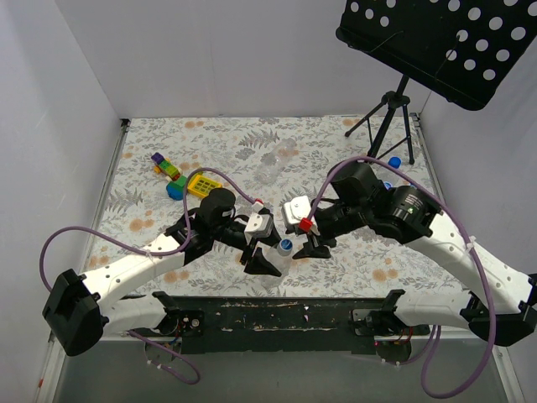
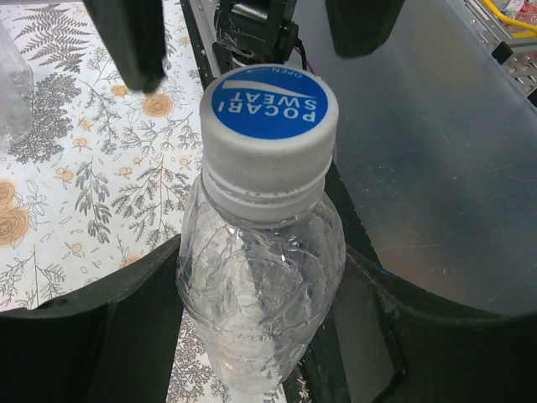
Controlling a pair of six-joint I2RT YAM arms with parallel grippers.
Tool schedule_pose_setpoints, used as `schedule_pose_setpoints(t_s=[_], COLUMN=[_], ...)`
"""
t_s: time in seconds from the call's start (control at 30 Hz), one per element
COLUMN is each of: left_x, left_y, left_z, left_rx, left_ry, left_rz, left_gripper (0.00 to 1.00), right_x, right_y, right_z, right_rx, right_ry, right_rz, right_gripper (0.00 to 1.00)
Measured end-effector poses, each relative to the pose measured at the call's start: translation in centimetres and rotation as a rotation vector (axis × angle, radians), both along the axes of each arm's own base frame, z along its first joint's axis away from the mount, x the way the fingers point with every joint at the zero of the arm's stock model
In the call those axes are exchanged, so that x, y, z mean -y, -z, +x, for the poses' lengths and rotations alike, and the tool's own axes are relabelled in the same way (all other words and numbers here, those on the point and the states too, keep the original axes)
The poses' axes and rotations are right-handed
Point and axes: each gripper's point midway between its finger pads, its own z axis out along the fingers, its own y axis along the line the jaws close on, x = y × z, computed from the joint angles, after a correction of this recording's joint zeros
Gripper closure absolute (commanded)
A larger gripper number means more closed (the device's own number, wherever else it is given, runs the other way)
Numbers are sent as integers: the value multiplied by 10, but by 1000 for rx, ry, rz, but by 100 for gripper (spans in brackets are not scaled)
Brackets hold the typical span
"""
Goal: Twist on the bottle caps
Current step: Screw the bottle cap onto the plastic bottle.
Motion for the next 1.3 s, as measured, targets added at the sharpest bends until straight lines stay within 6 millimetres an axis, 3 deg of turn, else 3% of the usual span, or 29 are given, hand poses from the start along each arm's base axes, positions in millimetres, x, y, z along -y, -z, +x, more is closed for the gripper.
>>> schedule_pose_setpoints(t_s=[0.57, 0.73, 0.8, 0.87, 1.0, 1.1, 1.3], left_x=[0, -1, -1, -1, -2, -4, -12], left_y=[-1, 1, 1, 1, -2, -3, 10], left_z=[-1, 0, 1, 4, 20, 43, 91], left_rx=[11, 11, 16, 26, 61, 107, 197], left_ry=[11, 7, -2, -25, -148, -302, -628], left_rz=[-6, 1, 5, 8, 10, 12, 81], left_gripper=[100, 100, 100, 100, 100, 100, 100], right_x=[-12, -14, -14, -15, -18, -20, -19], right_y=[12, 22, 23, 22, 18, 19, 37], right_z=[-2, 0, 1, 5, 18, 34, 74], right_rx=[-38, -66, -75, -77, -93, -142, -297], right_ry=[-91, -86, -68, -36, 102, 279, 697], right_rz=[-59, -97, -105, -105, -83, -62, -36], right_gripper=[51, 69, 88, 98, 99, 99, 99])
